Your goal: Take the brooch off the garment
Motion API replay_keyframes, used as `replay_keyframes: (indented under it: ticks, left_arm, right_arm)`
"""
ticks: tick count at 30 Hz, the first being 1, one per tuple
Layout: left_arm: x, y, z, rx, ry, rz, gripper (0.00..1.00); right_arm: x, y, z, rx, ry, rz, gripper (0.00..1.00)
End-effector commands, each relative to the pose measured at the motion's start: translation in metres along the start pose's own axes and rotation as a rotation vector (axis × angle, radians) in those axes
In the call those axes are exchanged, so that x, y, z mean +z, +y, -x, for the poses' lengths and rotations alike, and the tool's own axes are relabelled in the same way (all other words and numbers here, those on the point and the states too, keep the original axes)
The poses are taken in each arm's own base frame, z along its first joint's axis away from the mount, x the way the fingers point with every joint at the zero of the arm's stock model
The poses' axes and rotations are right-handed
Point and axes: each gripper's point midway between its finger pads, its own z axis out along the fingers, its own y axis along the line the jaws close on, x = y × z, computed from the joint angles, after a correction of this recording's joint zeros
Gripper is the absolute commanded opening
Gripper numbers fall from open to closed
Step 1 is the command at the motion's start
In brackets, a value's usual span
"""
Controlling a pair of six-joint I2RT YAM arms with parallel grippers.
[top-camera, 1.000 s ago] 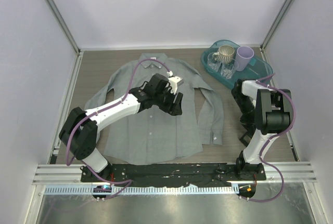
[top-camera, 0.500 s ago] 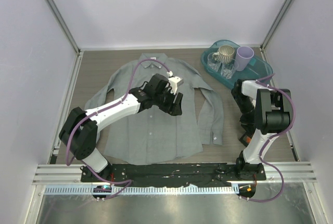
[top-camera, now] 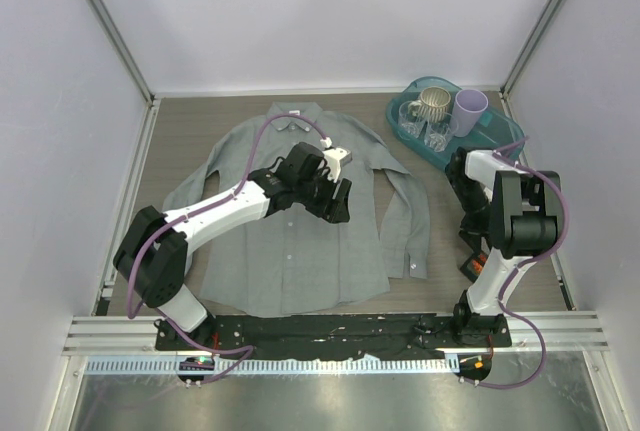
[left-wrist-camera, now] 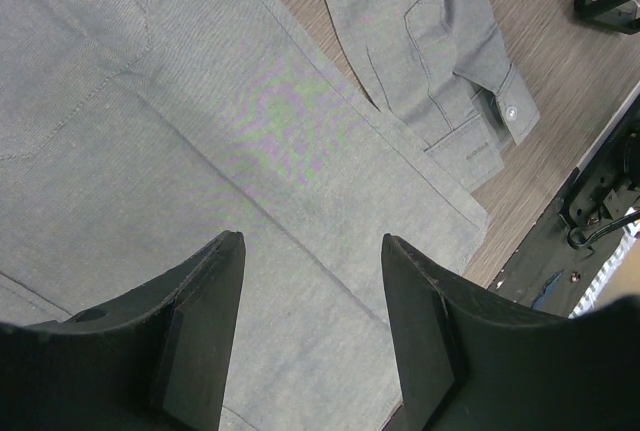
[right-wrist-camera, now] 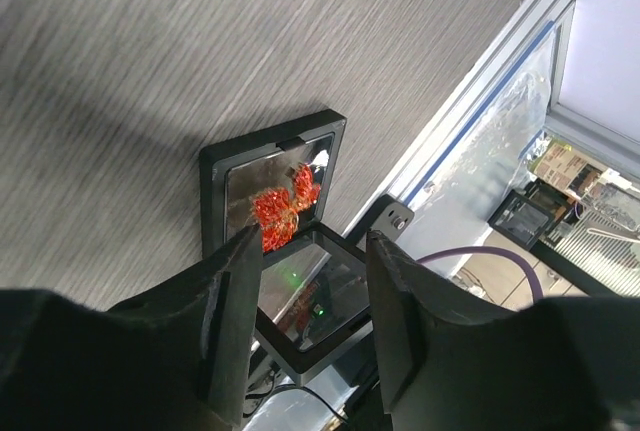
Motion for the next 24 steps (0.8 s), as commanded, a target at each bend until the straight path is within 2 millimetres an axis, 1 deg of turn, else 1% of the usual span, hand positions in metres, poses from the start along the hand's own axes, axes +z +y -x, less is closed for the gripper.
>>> replay_keyframes:
  ticks: [1,3,6,9,10,12,13,14,15,17,18,19,21,22,23,24]
  left_arm:
    - [-0.012,-0.009,0.019,0.016,-0.074,-0.029,0.61]
    - [-0.014,-0.009,0.019,0.016,-0.075,-0.026,0.61]
    - [-0.015,-0.008,0.018,0.02,-0.07,-0.021,0.61]
    - [-0.02,-0.011,0.02,0.024,-0.071,-0.026,0.61]
    - [-0.022,-0.012,0.021,0.026,-0.075,-0.025,0.61]
    - [-0.027,-0.012,0.024,0.018,-0.077,-0.012,0.62]
    - [-0.029,-0.013,0.025,0.012,-0.076,-0.012,0.62]
    - [-0.034,-0.016,0.028,0.005,-0.077,-0.014,0.62]
    - [-0.038,-0.019,0.029,0.001,-0.08,-0.023,0.62]
    - [-0.047,-0.025,0.035,-0.012,-0.107,-0.036,0.62]
    - [-0.05,-0.027,0.037,-0.018,-0.117,-0.036,0.62]
    - [-0.053,-0.028,0.039,-0.025,-0.131,-0.037,0.62]
    - [-0.064,-0.033,0.044,-0.034,-0.162,-0.04,0.63]
    - [-0.07,-0.033,0.046,-0.032,-0.181,-0.033,0.63]
    - [-0.074,-0.033,0.045,-0.038,-0.19,-0.025,0.68]
    - [-0.088,-0.038,0.05,-0.041,-0.231,-0.031,0.68]
  right_arm:
    - [-0.015,-0.004,0.015,0.032,-0.066,0.027,0.52]
    - [-0.019,-0.006,0.019,0.038,-0.083,0.028,0.56]
    - [-0.028,-0.011,0.026,0.057,-0.118,0.042,0.57]
    - [-0.041,-0.02,0.038,0.081,-0.178,0.055,0.57]
    - [-0.049,-0.024,0.046,0.102,-0.21,0.067,0.57]
    - [-0.064,-0.031,0.053,0.131,-0.256,0.095,0.57]
    - [-0.078,-0.034,0.061,0.156,-0.296,0.121,0.57]
    - [-0.085,-0.038,0.066,0.173,-0.324,0.134,0.57]
    - [-0.105,-0.032,0.064,0.147,-0.398,0.166,0.57]
    - [-0.132,-0.029,0.068,0.131,-0.499,0.192,0.57]
    - [-0.144,-0.025,0.066,0.109,-0.539,0.206,0.57]
    - [-0.165,-0.013,0.058,0.058,-0.608,0.242,0.57]
    - [-0.186,-0.003,0.051,0.028,-0.689,0.274,0.58]
    - [-0.209,0.009,0.038,-0.014,-0.758,0.327,0.58]
    - [-0.22,0.015,0.031,-0.024,-0.797,0.358,0.59]
    - [-0.237,0.025,0.025,-0.028,-0.857,0.413,0.59]
